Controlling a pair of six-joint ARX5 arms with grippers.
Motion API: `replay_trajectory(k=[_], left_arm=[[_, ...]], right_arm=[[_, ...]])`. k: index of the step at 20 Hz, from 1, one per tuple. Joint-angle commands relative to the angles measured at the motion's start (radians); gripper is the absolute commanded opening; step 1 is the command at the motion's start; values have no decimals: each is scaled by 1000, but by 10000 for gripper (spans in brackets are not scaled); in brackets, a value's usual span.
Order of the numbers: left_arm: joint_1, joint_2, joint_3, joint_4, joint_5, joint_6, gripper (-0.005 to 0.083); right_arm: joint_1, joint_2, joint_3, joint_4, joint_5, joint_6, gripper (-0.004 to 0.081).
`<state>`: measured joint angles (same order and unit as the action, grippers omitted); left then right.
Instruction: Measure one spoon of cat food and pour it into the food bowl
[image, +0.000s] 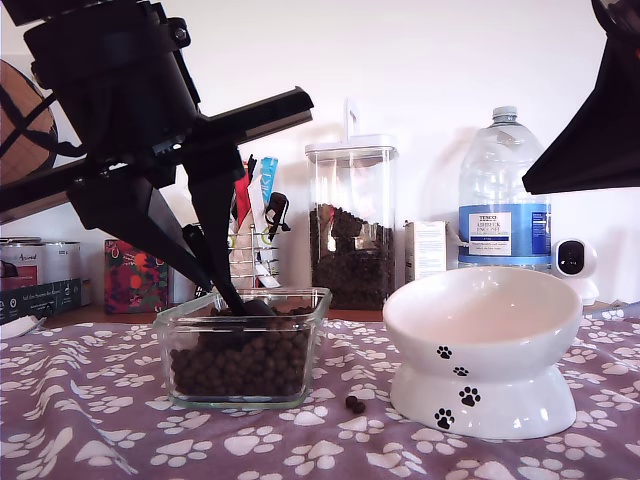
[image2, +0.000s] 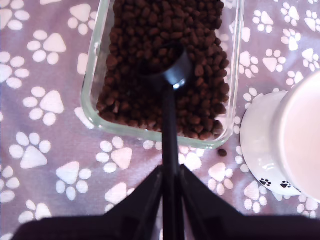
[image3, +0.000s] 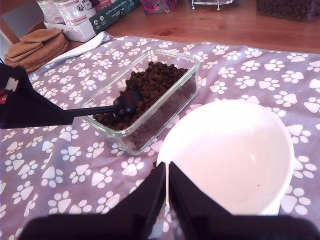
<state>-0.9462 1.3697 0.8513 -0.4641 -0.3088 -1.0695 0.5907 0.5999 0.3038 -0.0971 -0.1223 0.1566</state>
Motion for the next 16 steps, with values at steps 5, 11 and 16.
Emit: replay_trajectory(k=[5, 11, 16], left_arm=[[5, 11, 2, -7, -7, 80, -19], [1, 2, 4, -12, -4, 181, -19], [1, -31, 10, -23, -27, 283, -21]], right_arm=[[5, 6, -6, 7, -2, 1, 5], [5, 6, -6, 6, -2, 1, 5], [5, 6, -6, 2, -2, 1, 5]])
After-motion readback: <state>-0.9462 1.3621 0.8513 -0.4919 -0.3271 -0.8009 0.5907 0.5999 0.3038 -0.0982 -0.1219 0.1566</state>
